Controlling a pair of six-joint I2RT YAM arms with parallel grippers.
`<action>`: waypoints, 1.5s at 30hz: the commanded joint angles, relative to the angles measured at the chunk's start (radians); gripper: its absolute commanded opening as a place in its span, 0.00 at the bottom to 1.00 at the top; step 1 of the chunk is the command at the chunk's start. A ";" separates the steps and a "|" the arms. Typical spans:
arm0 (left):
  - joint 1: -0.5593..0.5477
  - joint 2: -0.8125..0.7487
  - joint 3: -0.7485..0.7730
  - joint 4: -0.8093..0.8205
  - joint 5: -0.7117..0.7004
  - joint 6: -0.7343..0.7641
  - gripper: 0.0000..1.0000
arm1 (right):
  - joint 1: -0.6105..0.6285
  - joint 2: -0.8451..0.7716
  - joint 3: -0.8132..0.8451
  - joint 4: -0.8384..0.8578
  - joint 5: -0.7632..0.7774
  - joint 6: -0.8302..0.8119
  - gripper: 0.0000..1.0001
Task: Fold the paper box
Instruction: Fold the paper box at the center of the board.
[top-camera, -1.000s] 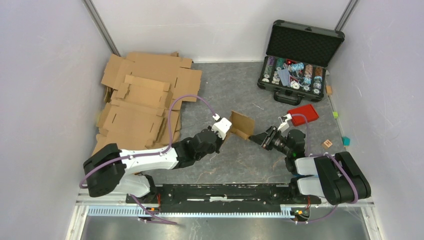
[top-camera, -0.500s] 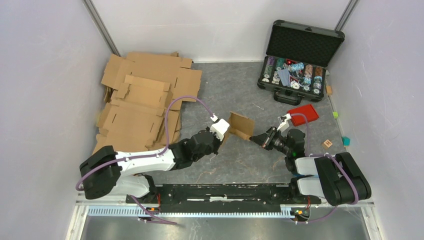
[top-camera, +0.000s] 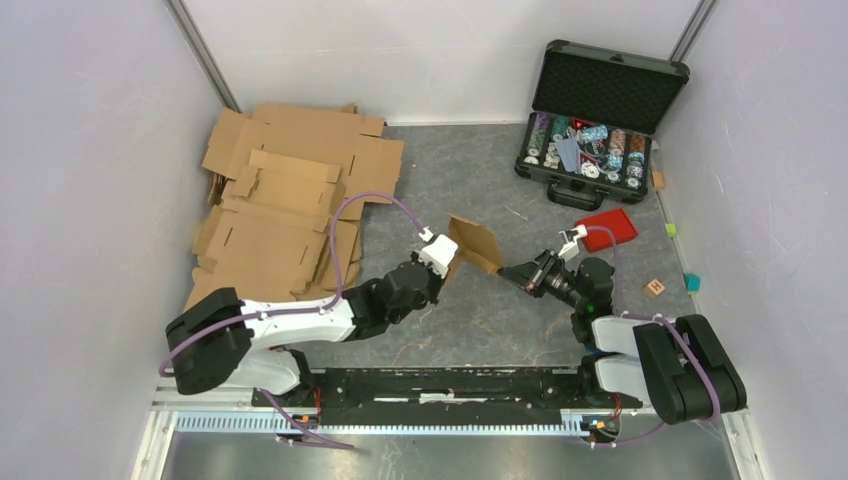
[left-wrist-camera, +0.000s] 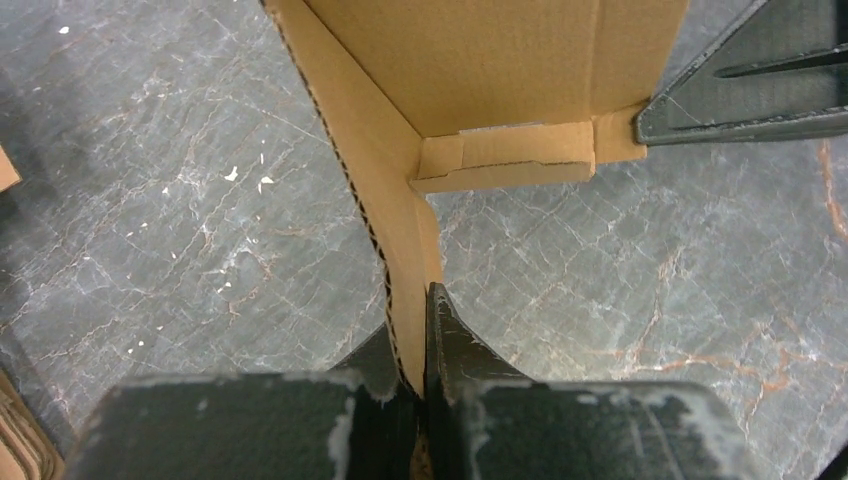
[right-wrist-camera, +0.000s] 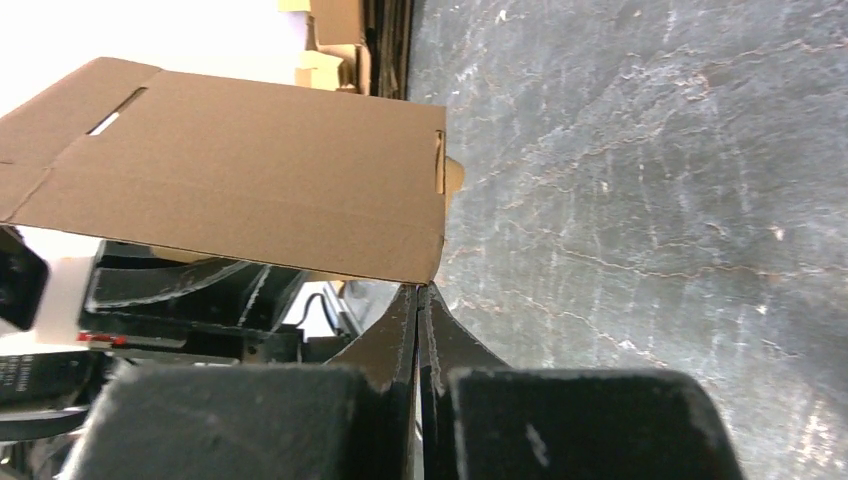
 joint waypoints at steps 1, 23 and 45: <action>-0.026 0.057 0.009 -0.039 0.025 0.057 0.02 | 0.004 -0.058 0.008 0.226 -0.086 0.135 0.00; -0.033 0.085 0.012 -0.025 0.052 0.070 0.02 | -0.012 0.110 -0.055 0.763 -0.061 0.473 0.00; -0.029 0.105 0.096 -0.198 0.010 0.020 0.02 | -0.070 -0.092 0.236 -0.544 0.288 -0.736 0.72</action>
